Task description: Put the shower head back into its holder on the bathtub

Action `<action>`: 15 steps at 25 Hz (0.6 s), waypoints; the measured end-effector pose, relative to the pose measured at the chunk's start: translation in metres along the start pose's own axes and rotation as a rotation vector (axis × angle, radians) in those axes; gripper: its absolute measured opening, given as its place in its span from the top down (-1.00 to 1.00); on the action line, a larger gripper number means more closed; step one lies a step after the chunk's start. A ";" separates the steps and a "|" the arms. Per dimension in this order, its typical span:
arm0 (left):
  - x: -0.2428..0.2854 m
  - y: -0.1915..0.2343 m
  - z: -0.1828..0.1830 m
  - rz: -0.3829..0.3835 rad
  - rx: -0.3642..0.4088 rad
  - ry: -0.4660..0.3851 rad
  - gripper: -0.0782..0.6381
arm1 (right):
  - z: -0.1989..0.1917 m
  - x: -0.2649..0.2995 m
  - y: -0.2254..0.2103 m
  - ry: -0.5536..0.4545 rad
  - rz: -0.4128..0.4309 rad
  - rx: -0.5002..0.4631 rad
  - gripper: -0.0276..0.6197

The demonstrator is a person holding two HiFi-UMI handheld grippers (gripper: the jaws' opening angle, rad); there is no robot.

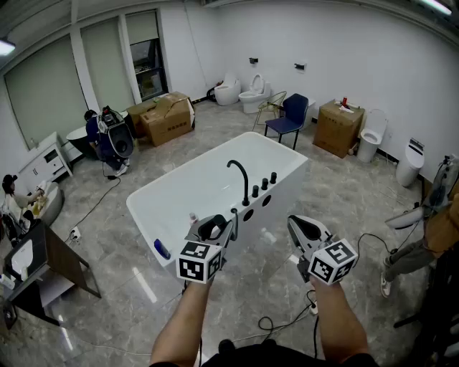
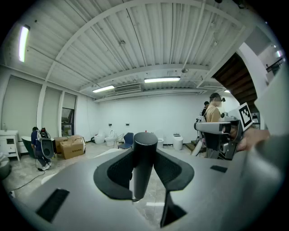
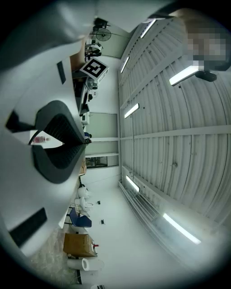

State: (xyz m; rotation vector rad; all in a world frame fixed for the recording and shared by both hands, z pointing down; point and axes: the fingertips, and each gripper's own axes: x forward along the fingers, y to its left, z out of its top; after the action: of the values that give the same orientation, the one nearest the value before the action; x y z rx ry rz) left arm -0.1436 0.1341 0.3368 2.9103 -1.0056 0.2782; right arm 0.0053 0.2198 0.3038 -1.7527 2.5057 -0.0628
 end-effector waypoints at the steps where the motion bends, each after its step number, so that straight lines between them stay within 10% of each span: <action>1: 0.000 -0.001 0.000 0.000 -0.003 0.000 0.36 | 0.000 -0.001 -0.001 0.000 0.001 0.000 0.87; 15: 0.015 -0.029 -0.004 -0.001 -0.028 0.010 0.36 | 0.002 -0.031 -0.023 -0.014 0.003 0.034 0.87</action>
State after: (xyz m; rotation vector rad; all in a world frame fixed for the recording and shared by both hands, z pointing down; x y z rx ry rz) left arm -0.1152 0.1481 0.3437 2.8814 -0.9990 0.2760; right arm 0.0379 0.2412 0.3051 -1.7310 2.4822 -0.0912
